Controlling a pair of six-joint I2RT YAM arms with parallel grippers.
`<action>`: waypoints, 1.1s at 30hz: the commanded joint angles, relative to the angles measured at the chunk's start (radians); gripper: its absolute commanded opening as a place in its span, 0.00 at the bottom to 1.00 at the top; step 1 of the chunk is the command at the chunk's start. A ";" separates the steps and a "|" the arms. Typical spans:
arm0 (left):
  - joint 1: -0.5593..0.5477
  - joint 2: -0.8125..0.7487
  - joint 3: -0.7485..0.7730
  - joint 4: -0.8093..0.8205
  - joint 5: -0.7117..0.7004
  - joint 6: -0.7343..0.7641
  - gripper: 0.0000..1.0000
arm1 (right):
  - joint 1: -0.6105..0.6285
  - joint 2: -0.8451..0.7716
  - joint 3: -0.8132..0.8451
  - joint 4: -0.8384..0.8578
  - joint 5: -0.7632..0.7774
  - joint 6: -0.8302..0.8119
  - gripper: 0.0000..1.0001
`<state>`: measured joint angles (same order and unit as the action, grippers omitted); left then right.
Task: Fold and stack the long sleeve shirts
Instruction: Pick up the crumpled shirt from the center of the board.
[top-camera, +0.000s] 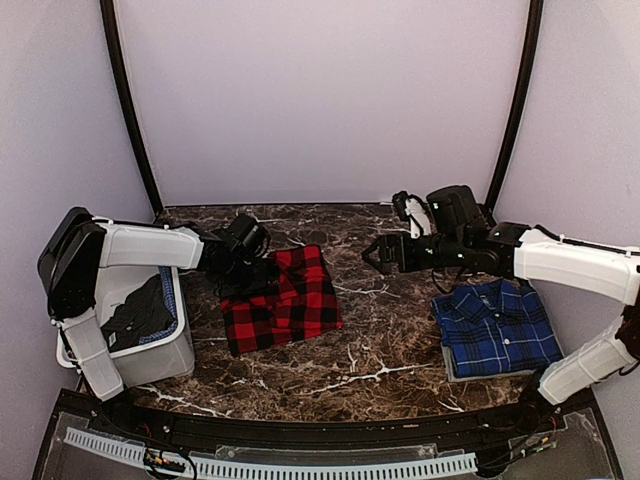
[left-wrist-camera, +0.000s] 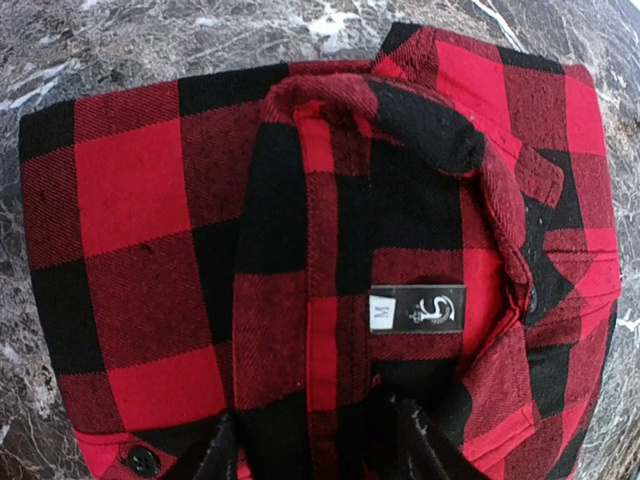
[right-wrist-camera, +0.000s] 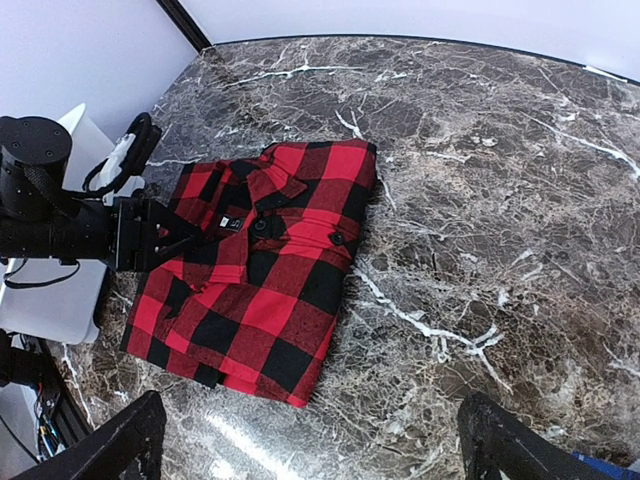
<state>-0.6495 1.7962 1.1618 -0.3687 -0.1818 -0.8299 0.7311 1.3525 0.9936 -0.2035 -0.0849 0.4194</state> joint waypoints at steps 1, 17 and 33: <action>0.038 -0.012 -0.033 0.034 -0.032 0.072 0.50 | 0.017 0.003 0.014 0.047 0.010 -0.008 0.98; 0.027 -0.043 -0.033 0.154 0.178 0.134 0.09 | 0.065 0.051 0.028 0.049 0.038 -0.015 0.99; -0.073 -0.098 0.156 0.148 0.310 -0.042 0.00 | 0.258 0.200 0.035 0.150 0.229 -0.047 0.98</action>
<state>-0.7200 1.7477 1.2697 -0.2321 0.0719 -0.7876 0.9298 1.4994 1.0023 -0.1215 0.0460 0.3904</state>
